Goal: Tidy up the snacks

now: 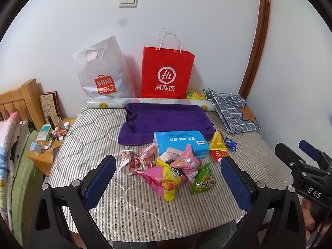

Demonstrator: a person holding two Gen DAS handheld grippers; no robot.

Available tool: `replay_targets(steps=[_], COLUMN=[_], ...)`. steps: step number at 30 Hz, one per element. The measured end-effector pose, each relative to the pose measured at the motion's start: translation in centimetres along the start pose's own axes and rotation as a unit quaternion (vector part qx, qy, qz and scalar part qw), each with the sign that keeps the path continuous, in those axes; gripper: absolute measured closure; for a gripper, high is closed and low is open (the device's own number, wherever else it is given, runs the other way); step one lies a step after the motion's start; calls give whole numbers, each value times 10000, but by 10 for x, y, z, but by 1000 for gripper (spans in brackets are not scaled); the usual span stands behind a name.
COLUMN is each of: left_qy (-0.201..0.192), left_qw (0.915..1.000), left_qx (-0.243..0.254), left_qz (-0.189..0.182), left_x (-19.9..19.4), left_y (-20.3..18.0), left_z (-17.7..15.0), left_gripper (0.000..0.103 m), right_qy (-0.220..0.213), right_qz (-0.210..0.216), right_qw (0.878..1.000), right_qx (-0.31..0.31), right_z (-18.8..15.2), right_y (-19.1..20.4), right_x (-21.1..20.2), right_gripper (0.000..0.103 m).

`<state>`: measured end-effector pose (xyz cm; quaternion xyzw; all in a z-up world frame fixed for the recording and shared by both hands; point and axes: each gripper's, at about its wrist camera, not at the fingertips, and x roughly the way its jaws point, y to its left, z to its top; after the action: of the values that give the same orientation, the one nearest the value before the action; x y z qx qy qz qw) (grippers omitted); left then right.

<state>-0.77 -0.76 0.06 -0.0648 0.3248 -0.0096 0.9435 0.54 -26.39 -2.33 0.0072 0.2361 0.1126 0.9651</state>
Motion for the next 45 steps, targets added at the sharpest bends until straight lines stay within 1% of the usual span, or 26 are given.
replay_targets(steps=[4,8,11,15,19,22,28,31,34,37,41,45], left_qy=[-52,-99,-150,-124,-170,-176,-54,56,161,244,357,507], left_qw=[9999,9999,9998,9998,9988,9982,9987,9990,9988,9986,9977,9972], left_qx=[90,117,130,133,256,318,251,190,140,108,48,-57], left_qz=[65,36,102,119,391,486,445,411,439,467,573,553], left_x=[0,0,1,5,11,15,29,41,55,70,92,117], left_y=[-1,0,1,4,4,4,11,16,23,28,39,50], left_z=[0,1,1,2,3,4,9,13,14,13,12,9], left_gripper=[3,3,3,3,3,3,3,3,3,3,3,3], right_qy=[37,55,56,76,118,127,212,300,335,343,634,918], right_qz=[-20,-32,-2,-9,-11,9,-91,-182,-375,-419,-350,-313], right_qw=[10000,10000,10000,9999,9999,9999,9997,9993,9986,9983,9973,9952], right_qx=[13,26,1,-69,-101,-108,-120,-152,-151,-234,-137,94], right_z=[-1,-2,-2,-2,-2,-2,0,1,-1,-4,-10,-19], right_y=[-1,-2,-1,2,5,5,6,5,1,-8,-28,-51], right_x=[2,3,5,10,18,24,41,52,63,76,102,128], right_gripper=[0,0,0,0,0,0,0,0,0,0,0,0])
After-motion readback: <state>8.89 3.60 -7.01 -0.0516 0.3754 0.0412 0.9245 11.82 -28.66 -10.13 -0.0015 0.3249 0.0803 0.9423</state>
